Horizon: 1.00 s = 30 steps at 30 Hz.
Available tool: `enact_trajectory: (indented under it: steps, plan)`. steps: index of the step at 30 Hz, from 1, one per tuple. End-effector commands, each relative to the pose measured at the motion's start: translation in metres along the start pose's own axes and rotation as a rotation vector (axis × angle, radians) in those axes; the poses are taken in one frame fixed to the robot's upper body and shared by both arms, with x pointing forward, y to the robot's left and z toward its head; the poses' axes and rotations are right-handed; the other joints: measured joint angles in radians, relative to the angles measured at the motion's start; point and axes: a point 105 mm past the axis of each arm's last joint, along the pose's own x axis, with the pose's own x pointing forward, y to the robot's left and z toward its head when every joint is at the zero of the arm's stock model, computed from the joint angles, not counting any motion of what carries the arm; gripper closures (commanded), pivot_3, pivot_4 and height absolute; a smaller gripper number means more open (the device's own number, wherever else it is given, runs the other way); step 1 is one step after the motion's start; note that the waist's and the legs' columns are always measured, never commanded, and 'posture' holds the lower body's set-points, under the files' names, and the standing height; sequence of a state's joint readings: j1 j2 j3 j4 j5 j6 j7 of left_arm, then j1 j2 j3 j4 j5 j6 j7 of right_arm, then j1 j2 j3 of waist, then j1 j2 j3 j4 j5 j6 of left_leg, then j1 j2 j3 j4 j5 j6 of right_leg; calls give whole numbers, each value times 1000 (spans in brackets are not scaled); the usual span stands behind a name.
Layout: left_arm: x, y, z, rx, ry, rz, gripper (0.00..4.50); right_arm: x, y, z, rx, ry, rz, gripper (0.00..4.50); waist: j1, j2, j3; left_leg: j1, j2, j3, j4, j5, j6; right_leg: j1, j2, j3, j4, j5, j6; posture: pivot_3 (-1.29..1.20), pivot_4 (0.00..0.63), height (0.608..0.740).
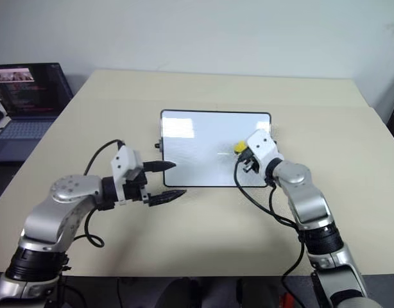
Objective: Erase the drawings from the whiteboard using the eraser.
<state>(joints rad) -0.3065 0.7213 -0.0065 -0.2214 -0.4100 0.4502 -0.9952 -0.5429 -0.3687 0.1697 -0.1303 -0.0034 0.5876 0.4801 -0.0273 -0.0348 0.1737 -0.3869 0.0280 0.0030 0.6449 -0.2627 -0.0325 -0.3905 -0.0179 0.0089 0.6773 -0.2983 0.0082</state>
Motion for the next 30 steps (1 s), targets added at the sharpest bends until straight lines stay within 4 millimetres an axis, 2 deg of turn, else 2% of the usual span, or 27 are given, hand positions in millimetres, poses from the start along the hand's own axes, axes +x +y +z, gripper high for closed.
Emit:
enact_trajectory:
  steps: [1, 4, 9, 12, 15, 18, 22, 25, 28, 30]
  plan:
    - [1, -5, 6, 38, -14, -9, 0, 2, 9, 4, -34, -11, 39, 3251, -1, 0, 0, 0, 0, 0, 0, 0, 0, 0, 0, 0, 0, 0, 0, 0, 150, 740]
    - [1, -6, 7, 36, -18, -9, 0, -1, 26, -15, -50, 59, 115, 3251, -1, 0, 0, 1, 0, 0, 0, 0, 0, 0, 0, 0, 1, 0, 0, 0, 150, 740]
    - [0, -5, 6, 38, -18, -3, 0, -2, 32, -16, -41, 51, 132, 3251, -2, 0, 0, 2, 0, 0, 1, 0, 0, 0, 0, 0, 3, 0, 0, 0, 150, 740]
    - [0, -5, 7, 39, -23, -2, 0, 0, 21, -10, -47, 30, 66, 3251, -2, 0, 0, 3, 0, 0, 1, 0, 0, 1, 0, 0, 3, 0, 0, 0, 150, 740]
    - [1, -6, 6, 37, -24, -4, 0, 1, -4, -6, -45, 21, -52, 3251, -3, 0, 0, 3, 0, 0, 1, 0, 0, 1, 0, 0, 3, 0, 0, 0, 150, 740]
    - [1, -6, 6, 36, -24, -4, 0, 0, -10, -10, -45, 33, -79, 3251, -2, 0, 0, 3, 0, 0, 1, 0, 0, 1, 0, 0, 3, 0, 0, 0, 150, 740]
    - [2, -6, 6, 34, -26, -2, 0, -2, -5, -19, -61, 68, -56, 3251, -2, 0, 0, 3, 0, 0, 1, 0, 0, 1, 0, 0, 3, 0, 0, 0, 150, 740]
    - [2, -5, 6, 33, -30, 1, 0, -5, 16, -33, -96, 120, 64, 3251, -2, -1, -1, 3, 0, 0, 1, 0, 0, 1, 0, 0, 3, 0, 0, 0, 150, 740]
    - [2, -5, 6, 31, -29, 4, 0, -8, 29, -37, -121, 134, 130, 3251, -2, -1, -1, 4, 0, 0, 1, 0, 0, 2, 0, 0, 3, 0, 0, 0, 150, 740]
    - [2, -5, 6, 29, -29, 5, 0, -6, 22, -30, -131, 103, 81, 3251, -6, -1, -1, 5, 0, 0, 1, 0, 0, 2, 0, 1, 4, 0, 0, 0, 150, 740]
